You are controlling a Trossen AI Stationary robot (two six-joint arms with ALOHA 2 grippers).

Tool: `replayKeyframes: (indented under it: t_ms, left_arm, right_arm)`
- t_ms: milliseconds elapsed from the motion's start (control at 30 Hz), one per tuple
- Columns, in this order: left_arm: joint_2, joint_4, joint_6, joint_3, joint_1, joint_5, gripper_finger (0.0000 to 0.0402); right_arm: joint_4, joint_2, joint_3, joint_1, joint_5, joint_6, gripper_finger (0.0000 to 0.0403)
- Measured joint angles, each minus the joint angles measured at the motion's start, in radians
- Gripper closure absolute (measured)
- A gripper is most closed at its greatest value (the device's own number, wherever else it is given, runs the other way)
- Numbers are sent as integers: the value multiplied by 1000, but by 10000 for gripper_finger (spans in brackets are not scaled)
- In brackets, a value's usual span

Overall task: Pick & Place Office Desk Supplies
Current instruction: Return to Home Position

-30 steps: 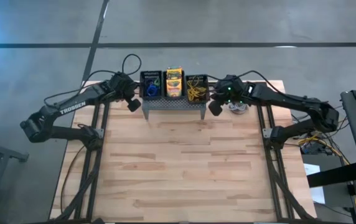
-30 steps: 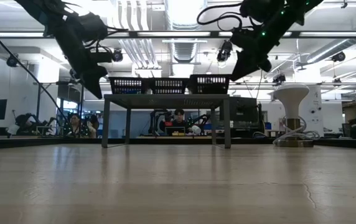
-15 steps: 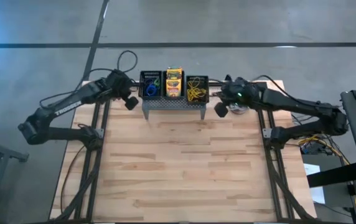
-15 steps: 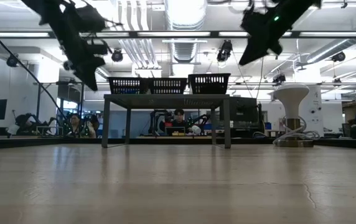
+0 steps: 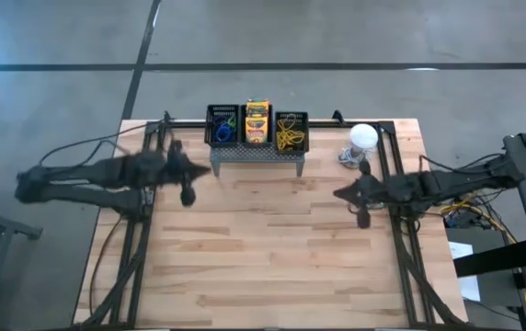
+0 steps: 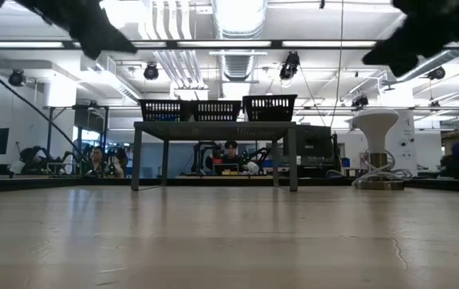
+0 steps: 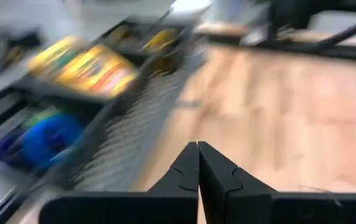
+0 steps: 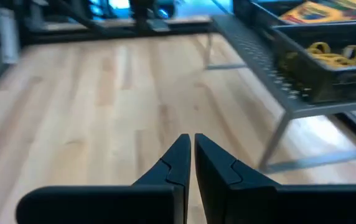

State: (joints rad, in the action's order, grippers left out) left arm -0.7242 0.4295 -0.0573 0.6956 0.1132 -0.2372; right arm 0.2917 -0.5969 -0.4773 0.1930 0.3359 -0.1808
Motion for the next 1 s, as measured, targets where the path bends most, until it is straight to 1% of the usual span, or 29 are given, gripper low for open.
replayKeyframes:
  t_ms: [33, 100, 200, 267, 333, 433, 533, 667, 733, 867, 1000]
  left_arm:
    - [4, -49, 0, -21, -69, -34, 400]
    - [4, -149, 0, -59, -208, -133, 400]
    - [-17, -233, 5, -97, -375, -291, 400]
    - [-26, -235, 1, -115, -448, -364, 400]
    - [-32, -239, -26, -132, -480, -395, 400]
    - [-32, -246, -82, -163, -472, -392, 400]
    - [-24, -259, -78, -207, -433, -340, 399]
    - [-13, -352, -49, -261, -370, -213, 399]
    - [-9, -419, -28, -289, -340, -195, 399]
    - [1, -536, -21, -341, -294, -172, 399]
    - [1, -624, -18, -394, -263, -89, 398]
  right_arm:
    - [-18, 42, 37, 23, 0, 0, 385]
    - [-71, 124, 109, 54, -24, 11, 385]
    - [-194, 248, 207, 43, -149, 74, 385]
    - [-263, 328, 255, 20, -227, 100, 385]
    - [-269, 405, 286, -9, -267, 103, 385]
    - [-244, 506, 319, -46, -274, 118, 385]
    - [-225, 595, 363, -73, -286, 127, 385]
    - [-262, 588, 428, -86, -332, 108, 385]
    - [-327, 583, 465, -89, -337, 109, 385]
    - [-318, 579, 469, -91, -329, 105, 385]
    - [-330, 584, 468, -91, -329, 100, 385]
